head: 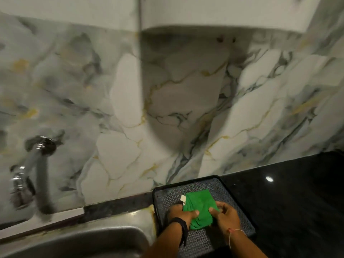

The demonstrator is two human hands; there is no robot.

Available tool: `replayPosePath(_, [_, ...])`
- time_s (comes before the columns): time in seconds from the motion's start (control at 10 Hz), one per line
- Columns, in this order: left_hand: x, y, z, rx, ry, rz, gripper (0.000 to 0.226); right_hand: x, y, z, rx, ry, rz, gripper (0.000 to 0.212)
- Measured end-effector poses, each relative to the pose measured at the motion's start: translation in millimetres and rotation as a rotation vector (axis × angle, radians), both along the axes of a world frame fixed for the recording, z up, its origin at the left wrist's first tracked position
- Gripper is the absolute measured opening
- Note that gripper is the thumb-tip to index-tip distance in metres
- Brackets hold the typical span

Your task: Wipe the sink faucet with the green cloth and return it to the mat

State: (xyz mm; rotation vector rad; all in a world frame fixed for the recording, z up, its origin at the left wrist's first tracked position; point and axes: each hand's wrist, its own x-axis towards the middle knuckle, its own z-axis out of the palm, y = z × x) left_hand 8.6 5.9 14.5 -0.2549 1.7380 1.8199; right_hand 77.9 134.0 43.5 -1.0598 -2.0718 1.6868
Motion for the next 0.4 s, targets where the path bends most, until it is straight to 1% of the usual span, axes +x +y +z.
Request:
replayPosePath(0.1, [-15,20,-30,-0.277,0.078,-0.099,0.041,-19,20,-33,0.083,-0.073,-0.062,0.015])
replayPosePath(0.2, [-24,30,-42,-0.49,0.169,-0.155,0.049,-26,30,-58,0.195,-0.172,-0.069,0.02])
replayPosePath(0.3, [-27,34,-40,-0.686,0.266,-0.188,0.059,-27,30,-60,0.356,-0.249,-0.035,0.019])
replayPosePath(0.4, [-18,23,-29,-0.808,0.261,-0.149,0.062,-24,31,-54,0.462,-0.314,0.033,0.032])
